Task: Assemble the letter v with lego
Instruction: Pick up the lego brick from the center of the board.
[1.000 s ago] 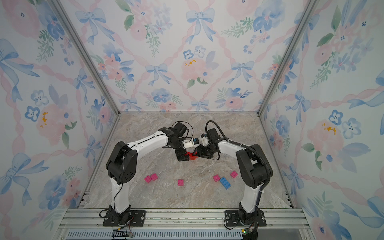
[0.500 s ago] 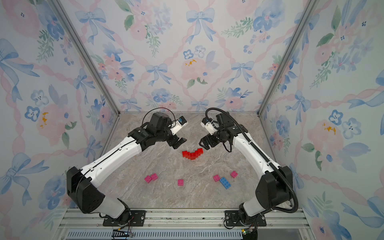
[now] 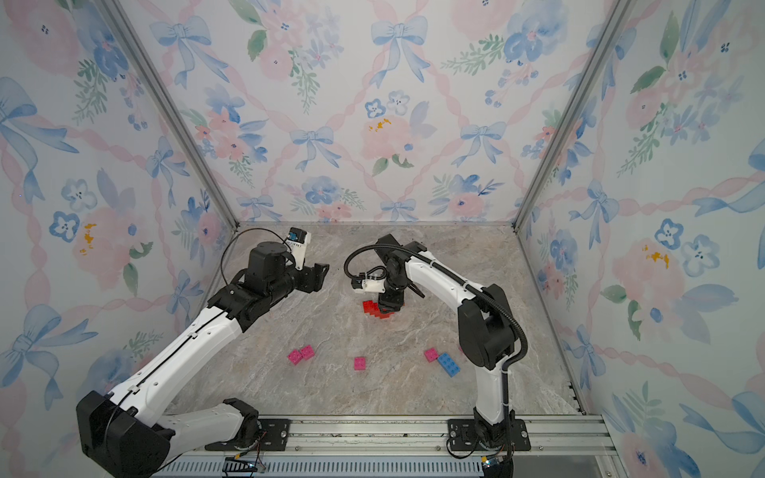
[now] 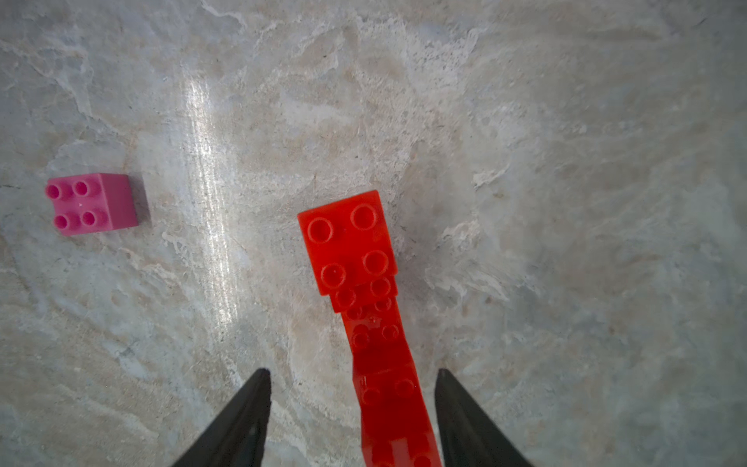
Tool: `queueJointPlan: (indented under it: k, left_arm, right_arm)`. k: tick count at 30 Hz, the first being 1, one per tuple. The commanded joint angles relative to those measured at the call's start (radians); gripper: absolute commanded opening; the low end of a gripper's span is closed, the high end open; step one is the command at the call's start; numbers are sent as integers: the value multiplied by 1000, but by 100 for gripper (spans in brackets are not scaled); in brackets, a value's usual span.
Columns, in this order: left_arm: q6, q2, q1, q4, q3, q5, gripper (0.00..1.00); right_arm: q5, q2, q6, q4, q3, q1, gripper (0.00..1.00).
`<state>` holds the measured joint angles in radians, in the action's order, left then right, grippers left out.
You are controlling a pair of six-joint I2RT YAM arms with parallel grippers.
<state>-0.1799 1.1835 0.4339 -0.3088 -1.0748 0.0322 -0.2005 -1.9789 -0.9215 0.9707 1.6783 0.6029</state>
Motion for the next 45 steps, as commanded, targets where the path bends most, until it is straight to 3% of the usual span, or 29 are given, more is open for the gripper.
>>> queueJointPlan:
  k: [1,7,20,22,24,27,36,45]
  left_arm:
    - [-43,-13,-13,22,25,-53,79]
    - [-19,-15,-16,23,28,-51,74]
    - [-2,1,-21,22,24,-66,75]
    - [2,-1,-22,22,24,-62,75]
    - [4,1,-23,22,25,-62,76]
    - [7,4,-23,23,26,-62,76]
    - [15,4,-26,23,30,-59,76]
    - [6,16,-25,24,37,-90,77]
  right_arm:
    - [15,-41,-58,39,31,8,67]
    - [27,-88,-60,6,32,-4,68]
    - [14,-162,-44,-78,11,-7,66]
    - [1,-164,-41,-73,14,-11,61]
    - [-3,-169,-39,-59,20,-12,51]
    - [-4,-180,-39,-38,31,-14,49]
    - [-44,-181,-39,27,58,-17,26]
    - [-232,-250,-155,383,213,-47,25]
